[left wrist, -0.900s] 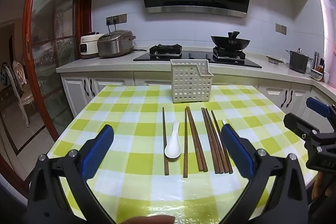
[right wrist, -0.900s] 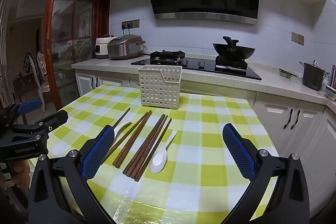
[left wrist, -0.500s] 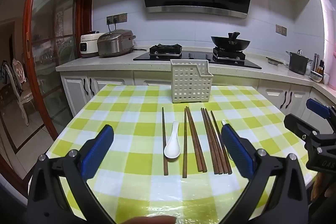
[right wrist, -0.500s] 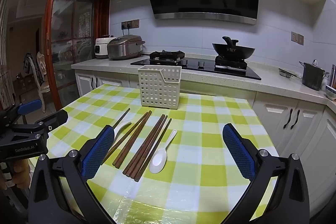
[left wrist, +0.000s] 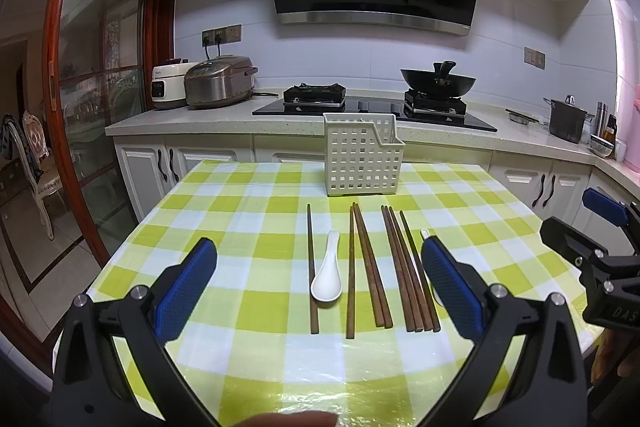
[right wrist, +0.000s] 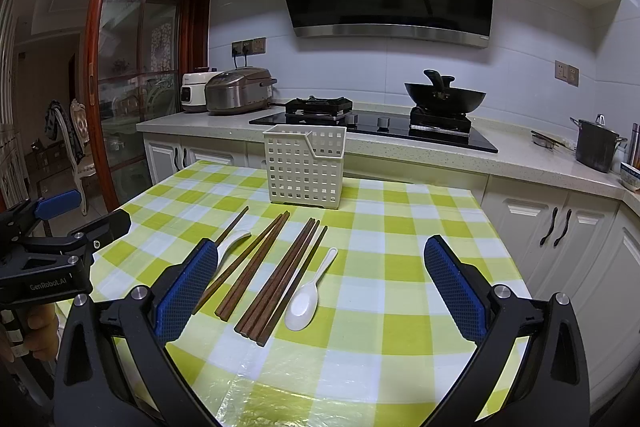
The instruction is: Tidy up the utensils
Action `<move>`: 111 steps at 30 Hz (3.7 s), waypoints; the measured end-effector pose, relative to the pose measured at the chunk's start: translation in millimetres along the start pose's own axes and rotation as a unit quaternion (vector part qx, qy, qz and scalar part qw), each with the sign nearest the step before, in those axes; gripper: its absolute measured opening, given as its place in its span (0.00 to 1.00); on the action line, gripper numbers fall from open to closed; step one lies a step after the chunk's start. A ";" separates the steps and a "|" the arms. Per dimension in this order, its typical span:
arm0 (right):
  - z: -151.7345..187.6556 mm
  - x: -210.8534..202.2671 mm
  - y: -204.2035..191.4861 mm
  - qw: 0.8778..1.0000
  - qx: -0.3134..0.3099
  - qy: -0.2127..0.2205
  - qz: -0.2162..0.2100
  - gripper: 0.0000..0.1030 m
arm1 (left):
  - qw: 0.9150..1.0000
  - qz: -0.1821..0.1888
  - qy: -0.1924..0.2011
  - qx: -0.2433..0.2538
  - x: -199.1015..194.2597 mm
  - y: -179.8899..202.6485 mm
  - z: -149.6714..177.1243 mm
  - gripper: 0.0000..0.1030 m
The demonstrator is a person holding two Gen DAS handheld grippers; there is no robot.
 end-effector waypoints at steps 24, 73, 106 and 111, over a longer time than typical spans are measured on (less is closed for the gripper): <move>1.4 0.3 -1.1 1.000 0.000 0.000 0.000 0.94 | 1.000 0.000 0.001 0.000 1.9 1.7 -1.8 0.96; 1.8 -0.5 -3.2 1.000 0.000 -0.001 -0.001 0.94 | 1.000 0.002 0.002 0.000 0.0 2.7 -0.9 0.96; 33.4 77.4 8.8 0.995 0.039 -0.093 -0.015 0.94 | 0.997 -0.029 -0.070 0.021 62.8 -15.8 11.7 0.96; 54.8 129.1 10.2 0.986 0.050 -0.160 -0.026 0.94 | 0.992 -0.051 -0.118 0.007 115.1 -38.4 13.1 0.96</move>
Point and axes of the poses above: each gripper's, at about its wrist camera, not at the fingertips, and x roughly the way its jaws point, y to its right, z to its underside, the point moved 10 cm from there along x, roughly the way its jaws point, and after that the axes turned 14 degrees about -x, right-handed, at the moved point
